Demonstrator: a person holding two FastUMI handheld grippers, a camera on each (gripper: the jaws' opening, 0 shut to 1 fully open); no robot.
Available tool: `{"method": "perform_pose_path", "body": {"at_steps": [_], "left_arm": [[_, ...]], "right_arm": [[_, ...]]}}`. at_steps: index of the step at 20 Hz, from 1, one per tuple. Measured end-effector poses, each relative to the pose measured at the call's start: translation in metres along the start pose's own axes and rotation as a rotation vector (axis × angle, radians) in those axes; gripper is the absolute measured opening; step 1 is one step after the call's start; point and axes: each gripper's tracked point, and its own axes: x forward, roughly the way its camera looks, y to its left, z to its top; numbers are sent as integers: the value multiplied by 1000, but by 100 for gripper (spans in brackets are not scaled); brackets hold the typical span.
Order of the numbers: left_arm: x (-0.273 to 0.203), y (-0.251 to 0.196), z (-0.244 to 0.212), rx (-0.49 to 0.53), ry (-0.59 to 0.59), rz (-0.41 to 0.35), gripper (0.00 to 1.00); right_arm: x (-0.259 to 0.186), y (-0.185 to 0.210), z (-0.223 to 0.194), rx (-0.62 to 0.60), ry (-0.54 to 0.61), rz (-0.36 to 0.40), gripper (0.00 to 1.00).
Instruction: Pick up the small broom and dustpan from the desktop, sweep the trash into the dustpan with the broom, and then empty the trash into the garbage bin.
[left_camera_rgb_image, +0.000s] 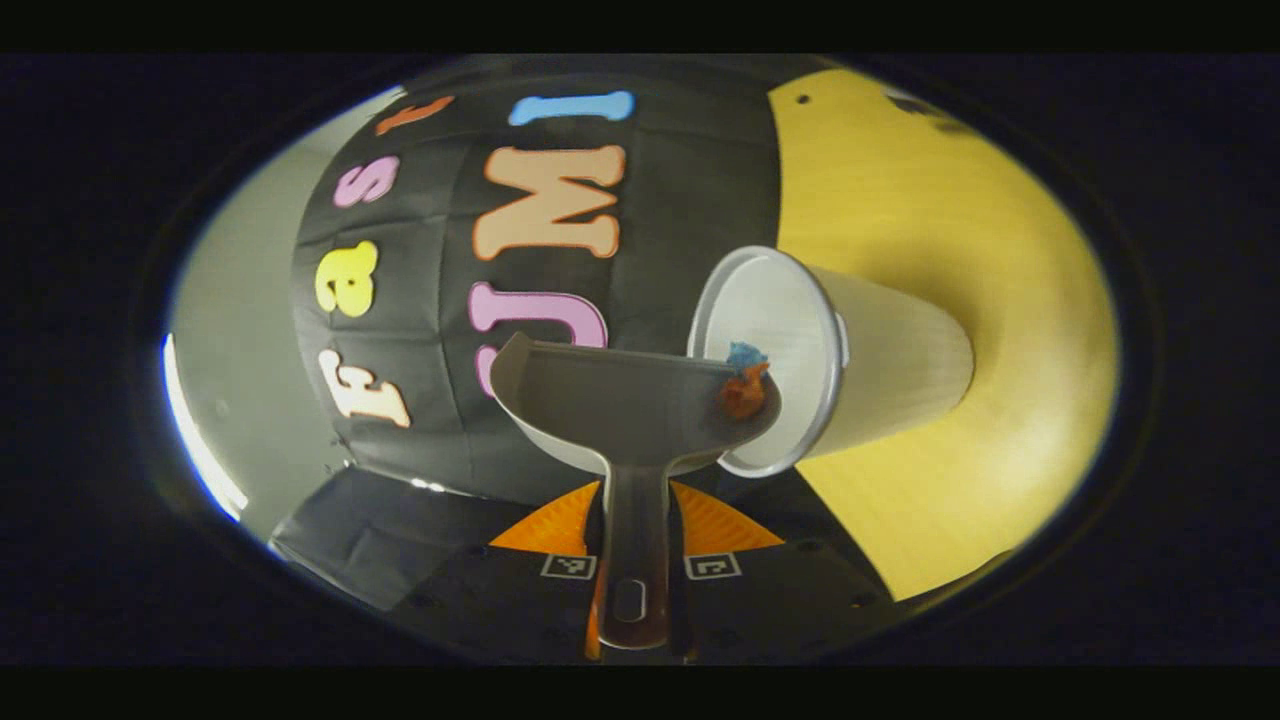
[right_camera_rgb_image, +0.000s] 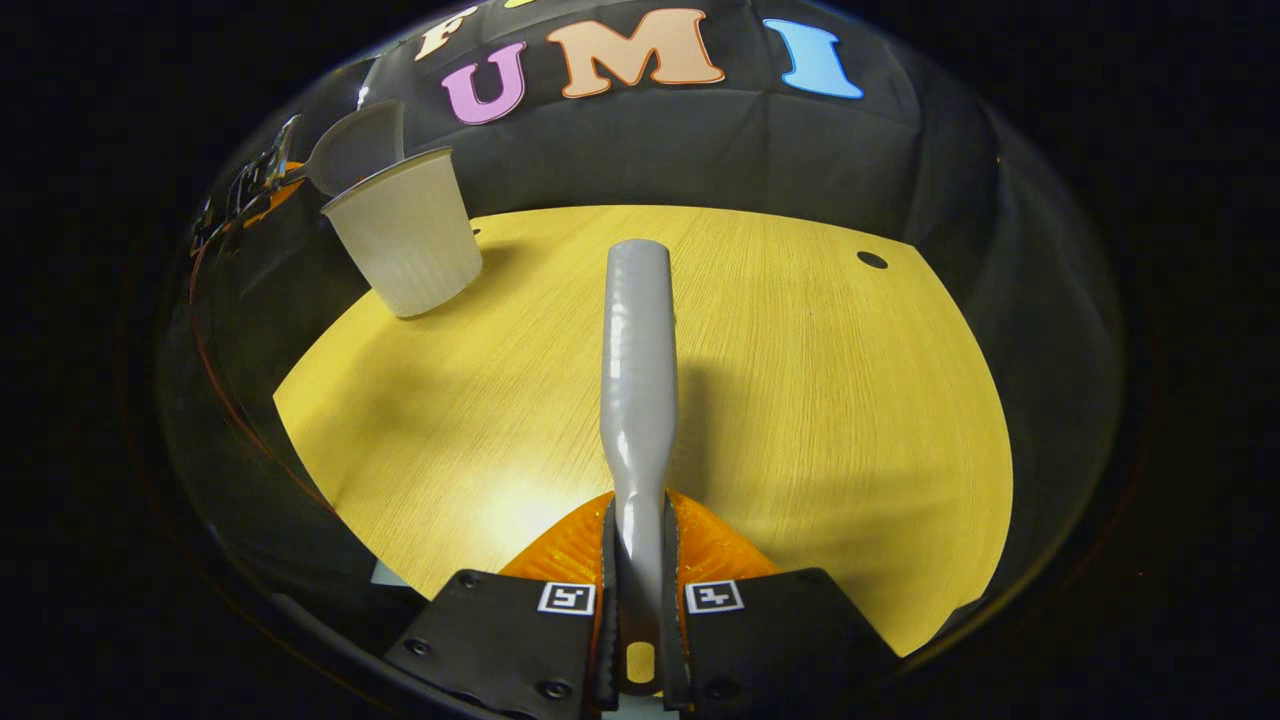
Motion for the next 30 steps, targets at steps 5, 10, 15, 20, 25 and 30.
{"method": "perform_pose_path", "body": {"at_steps": [5,10,15,20,25,30], "left_arm": [[2,1,3,-172,29,-1,17],[-3,6,28,-607,-17,20,18],[-30,6,95,-932,-137,-55,14],[-55,-15,178,-1201,-268,-212,15],[-95,-79,239,-1311,-294,-376,17],[-112,-171,260,-1301,-176,-553,17]], "right_arm": [[-1,0,-1,5,-4,11,18],[-3,2,2,47,-35,17,18],[-5,2,4,100,-77,15,18],[-9,1,9,166,-94,-6,18],[-8,-2,10,207,-92,-59,18],[-6,-3,3,232,-44,-97,18]]}}
